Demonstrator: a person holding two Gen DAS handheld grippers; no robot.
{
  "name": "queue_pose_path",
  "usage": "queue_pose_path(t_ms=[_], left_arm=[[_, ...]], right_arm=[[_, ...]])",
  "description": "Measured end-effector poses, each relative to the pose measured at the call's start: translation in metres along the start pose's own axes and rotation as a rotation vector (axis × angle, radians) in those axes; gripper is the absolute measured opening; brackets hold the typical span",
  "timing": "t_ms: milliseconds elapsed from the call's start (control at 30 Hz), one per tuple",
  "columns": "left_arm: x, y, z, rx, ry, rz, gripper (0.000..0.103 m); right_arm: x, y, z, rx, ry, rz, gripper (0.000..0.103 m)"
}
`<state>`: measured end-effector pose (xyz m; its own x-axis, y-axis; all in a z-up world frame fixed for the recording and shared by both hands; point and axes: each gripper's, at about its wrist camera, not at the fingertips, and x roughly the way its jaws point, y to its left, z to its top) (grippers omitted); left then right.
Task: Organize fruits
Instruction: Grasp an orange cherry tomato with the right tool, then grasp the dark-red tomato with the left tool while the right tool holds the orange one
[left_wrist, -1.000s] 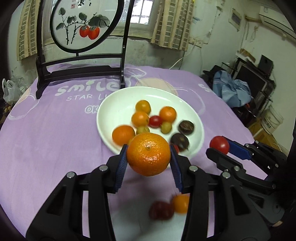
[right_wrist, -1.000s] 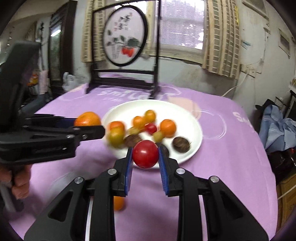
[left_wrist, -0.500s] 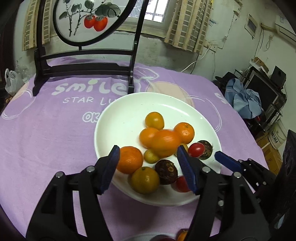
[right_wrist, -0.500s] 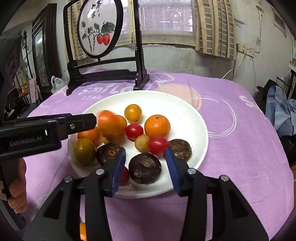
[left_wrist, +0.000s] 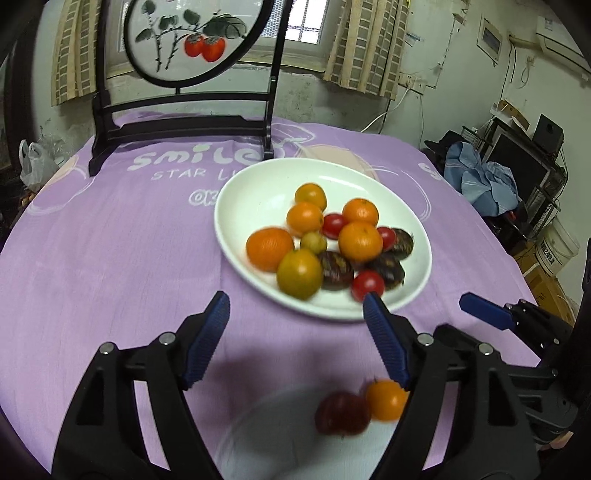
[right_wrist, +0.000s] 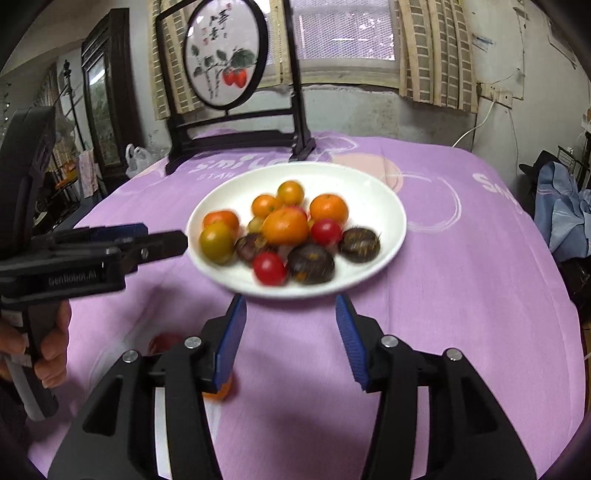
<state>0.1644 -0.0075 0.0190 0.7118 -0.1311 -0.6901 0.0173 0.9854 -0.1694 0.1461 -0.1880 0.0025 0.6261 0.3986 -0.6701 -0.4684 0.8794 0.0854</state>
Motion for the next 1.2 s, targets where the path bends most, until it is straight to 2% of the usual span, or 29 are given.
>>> queue_pose_path(t_ms=[333, 500, 767, 833, 867, 1033, 1200], left_arm=[[-0.016, 0.013, -0.041, -0.023, 0.028, -0.004, 0.086], [-0.017, 0.021, -0.048, -0.033, 0.025, -0.008, 0.086], [-0.014, 0.030, -0.048, -0.040, 0.035, -0.021, 0.088], [-0.013, 0.031, -0.048, -0.041, 0.040, -0.023, 0.088], [-0.013, 0.032, -0.048, -0.044, 0.040, -0.025, 0.088], [-0.010, 0.031, -0.049, -0.046, 0.058, -0.036, 0.088], [-0.009, 0.021, -0.052, -0.019, 0.066, -0.068, 0.088]], right_arm=[[-0.008, 0.049, -0.046, -0.175, 0.105, 0.031, 0.052], [0.009, 0.065, -0.055, -0.227, 0.161, -0.003, 0.052], [0.032, 0.063, -0.039, -0.173, 0.169, -0.028, 0.051], [0.037, 0.062, -0.033, -0.164, 0.166, -0.025, 0.038], [0.039, 0.062, -0.031, -0.157, 0.163, -0.014, 0.035], [0.037, 0.060, -0.030, -0.137, 0.165, 0.001, 0.035], [0.021, 0.033, -0.030, -0.050, 0.149, -0.042, 0.035]])
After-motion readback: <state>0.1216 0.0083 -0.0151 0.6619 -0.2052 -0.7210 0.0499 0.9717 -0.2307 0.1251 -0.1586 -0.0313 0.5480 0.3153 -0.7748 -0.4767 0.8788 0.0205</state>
